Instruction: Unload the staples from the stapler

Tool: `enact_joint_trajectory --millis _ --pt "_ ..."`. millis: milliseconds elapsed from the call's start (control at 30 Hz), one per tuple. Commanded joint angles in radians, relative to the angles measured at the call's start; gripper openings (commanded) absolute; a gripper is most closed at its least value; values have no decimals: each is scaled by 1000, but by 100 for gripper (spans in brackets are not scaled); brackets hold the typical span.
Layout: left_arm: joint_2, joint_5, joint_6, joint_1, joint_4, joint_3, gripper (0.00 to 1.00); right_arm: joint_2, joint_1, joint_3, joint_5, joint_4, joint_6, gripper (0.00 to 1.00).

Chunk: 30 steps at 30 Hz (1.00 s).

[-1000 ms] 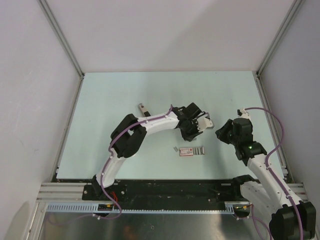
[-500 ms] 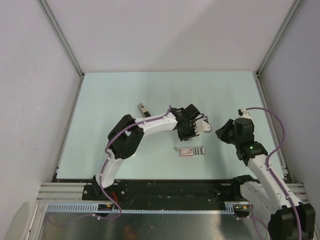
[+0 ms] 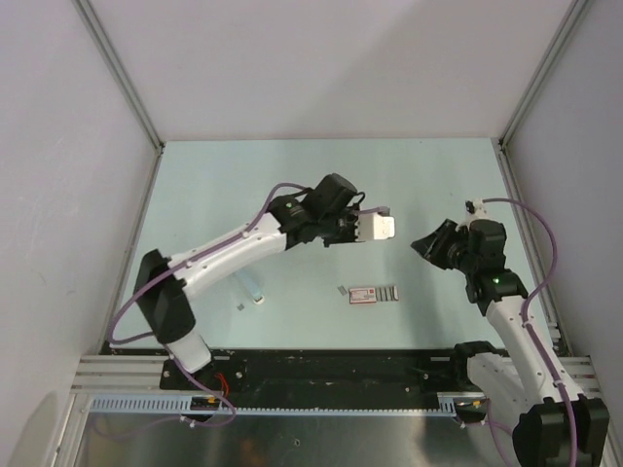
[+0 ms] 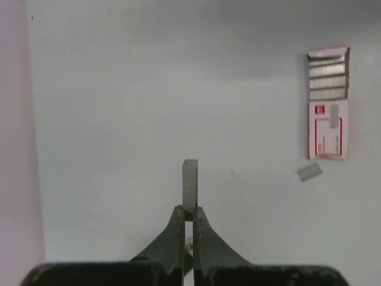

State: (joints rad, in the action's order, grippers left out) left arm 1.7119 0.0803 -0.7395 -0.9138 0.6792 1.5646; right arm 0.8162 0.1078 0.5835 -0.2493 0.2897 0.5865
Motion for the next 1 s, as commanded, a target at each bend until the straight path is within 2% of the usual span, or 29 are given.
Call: enact_joint_trajectory --millis 0,133,233,400,500,967 --pt "-157 -16 -158 -33 -33 -99 0 34 -5 65 -297 -164 -3 33" --pt "-327 -107 -351 -80 -56 -192 0 62 32 68 -509 -391 92 40" --pt "-428 -150 -456 -115 -60 -245 0 79 114 88 -521 -480 114 41" --pt "-511 -185 -487 -180 -62 -312 0 168 325 240 -396 -350 -25 42" --pt "-542 -180 -498 -208 -61 -354 0 207 398 308 -348 -270 -81 42" --pt "-585 -162 -544 -251 -79 -424 0 289 454 418 -459 -93 -173 43"
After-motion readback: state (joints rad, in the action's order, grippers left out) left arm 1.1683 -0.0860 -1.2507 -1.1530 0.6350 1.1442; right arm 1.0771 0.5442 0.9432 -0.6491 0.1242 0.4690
